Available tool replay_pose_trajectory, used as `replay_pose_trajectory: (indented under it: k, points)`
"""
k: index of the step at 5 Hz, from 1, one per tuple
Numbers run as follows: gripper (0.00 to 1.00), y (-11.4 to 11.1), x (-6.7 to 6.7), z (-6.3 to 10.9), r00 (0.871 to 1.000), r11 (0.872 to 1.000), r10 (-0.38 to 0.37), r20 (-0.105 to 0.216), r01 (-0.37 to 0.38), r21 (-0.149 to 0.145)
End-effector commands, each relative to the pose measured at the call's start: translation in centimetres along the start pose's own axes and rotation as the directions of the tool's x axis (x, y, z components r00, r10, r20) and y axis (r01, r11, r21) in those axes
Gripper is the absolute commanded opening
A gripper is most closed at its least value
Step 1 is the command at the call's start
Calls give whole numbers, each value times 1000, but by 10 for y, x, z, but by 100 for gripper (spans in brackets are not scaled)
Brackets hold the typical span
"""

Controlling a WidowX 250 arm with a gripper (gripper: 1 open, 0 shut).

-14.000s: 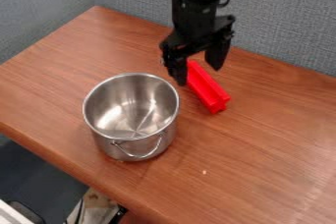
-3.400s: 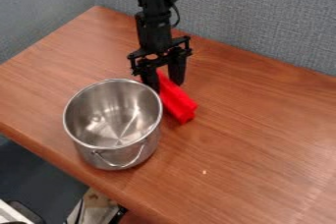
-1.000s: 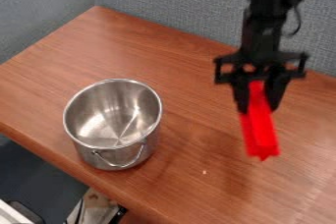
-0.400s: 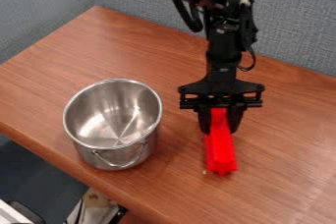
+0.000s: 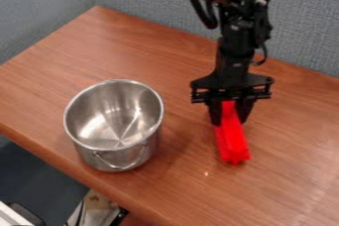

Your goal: Move the red object from the metal pot to the table

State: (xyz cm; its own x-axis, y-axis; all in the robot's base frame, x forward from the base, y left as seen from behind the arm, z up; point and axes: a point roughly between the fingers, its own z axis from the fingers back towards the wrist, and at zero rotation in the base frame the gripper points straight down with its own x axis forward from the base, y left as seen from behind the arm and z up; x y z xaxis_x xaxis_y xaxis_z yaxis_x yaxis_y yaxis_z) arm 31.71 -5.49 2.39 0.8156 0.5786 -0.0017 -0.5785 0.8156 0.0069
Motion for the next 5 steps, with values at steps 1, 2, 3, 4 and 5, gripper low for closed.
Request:
replay_pose_trajectory:
  k: [1,2,3,4,5]
  points:
    - [0,-2,0,-20,998,998,-57,5,57,35]
    - [0,-10,-6,-17,999,999,-24,-34,25,41]
    - [0,-18,-11,-14,997,999,2,-74,2,49]
    - [0,-27,-16,-12,993,998,27,-115,-21,57]
    - [0,-24,-21,-23,985,988,151,-87,-146,53]
